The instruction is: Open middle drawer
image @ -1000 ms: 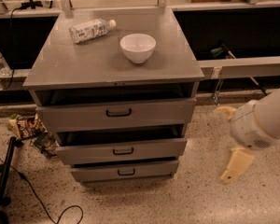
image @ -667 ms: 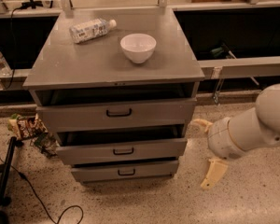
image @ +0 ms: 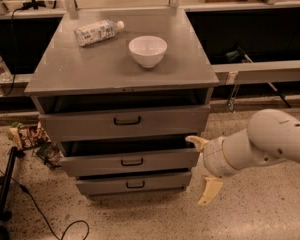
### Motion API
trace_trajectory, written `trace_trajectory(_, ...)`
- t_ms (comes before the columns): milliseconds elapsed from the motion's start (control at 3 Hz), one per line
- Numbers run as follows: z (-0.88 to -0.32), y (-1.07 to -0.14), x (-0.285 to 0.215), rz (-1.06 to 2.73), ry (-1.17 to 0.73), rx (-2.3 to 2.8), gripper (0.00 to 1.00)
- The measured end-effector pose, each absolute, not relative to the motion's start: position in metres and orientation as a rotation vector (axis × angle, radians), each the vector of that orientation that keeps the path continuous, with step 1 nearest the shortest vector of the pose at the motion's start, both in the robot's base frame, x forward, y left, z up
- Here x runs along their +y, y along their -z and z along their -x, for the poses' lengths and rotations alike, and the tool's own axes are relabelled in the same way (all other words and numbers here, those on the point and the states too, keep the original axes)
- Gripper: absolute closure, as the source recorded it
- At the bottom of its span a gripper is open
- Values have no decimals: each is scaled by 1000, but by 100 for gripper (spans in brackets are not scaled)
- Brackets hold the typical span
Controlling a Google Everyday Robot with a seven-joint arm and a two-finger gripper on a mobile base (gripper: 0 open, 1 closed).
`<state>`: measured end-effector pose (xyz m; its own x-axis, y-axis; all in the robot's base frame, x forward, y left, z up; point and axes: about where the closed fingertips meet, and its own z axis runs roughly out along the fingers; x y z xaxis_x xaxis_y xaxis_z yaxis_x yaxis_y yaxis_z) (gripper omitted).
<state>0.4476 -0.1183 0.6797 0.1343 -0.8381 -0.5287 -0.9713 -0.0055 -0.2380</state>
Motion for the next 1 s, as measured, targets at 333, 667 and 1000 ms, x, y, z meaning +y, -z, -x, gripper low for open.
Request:
trace_trajectory(333, -458, -642, -91, 1949, -334, 1718, 0)
trace_trajectory(667, -468, -598, -61, 2026, -376, 1678, 0)
trace_trajectory(1000, -482, -547, -34, 2102, -366, 1610, 0)
